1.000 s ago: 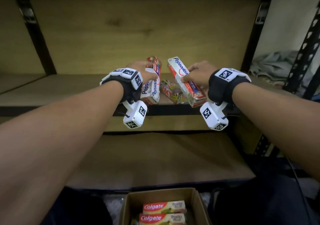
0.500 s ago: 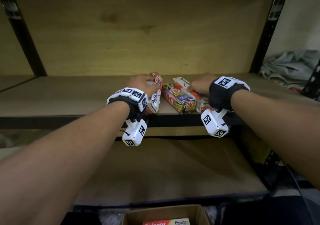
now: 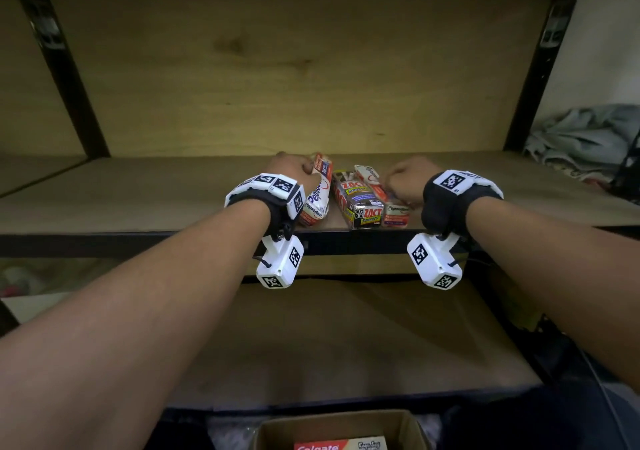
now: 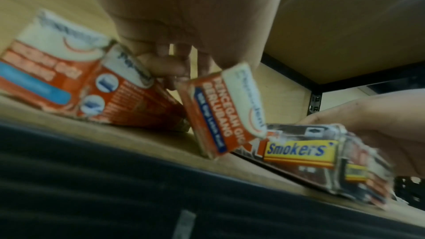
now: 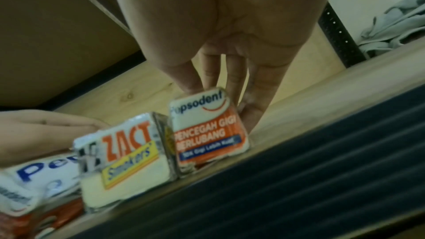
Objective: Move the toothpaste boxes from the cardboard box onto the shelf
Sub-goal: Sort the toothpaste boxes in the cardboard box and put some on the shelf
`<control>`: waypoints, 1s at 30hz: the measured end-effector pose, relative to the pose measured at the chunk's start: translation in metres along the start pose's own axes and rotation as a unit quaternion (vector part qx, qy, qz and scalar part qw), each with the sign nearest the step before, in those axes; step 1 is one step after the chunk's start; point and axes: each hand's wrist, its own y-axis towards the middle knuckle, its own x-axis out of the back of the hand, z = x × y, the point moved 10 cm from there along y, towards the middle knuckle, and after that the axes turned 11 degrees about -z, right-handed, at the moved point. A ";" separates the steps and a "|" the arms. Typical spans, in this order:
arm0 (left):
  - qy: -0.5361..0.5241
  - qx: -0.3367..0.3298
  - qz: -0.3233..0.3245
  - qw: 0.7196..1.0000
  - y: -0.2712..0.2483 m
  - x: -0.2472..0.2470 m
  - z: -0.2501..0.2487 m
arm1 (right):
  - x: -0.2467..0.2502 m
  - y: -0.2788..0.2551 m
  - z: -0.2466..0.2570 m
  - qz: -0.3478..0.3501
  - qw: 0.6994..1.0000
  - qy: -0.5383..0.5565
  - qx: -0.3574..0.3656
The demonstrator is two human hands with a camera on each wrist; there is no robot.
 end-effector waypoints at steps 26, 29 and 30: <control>-0.061 0.049 0.185 0.980 -0.204 -0.037 0.038 | -0.081 -0.188 -0.073 0.121 0.992 0.021 -0.027; -0.034 0.069 0.251 0.965 -0.233 -0.072 0.063 | -0.122 -0.204 -0.091 0.167 0.986 -0.007 -0.020; -0.026 0.073 0.270 0.960 -0.242 -0.082 0.070 | -0.134 -0.209 -0.096 0.179 0.983 -0.022 -0.013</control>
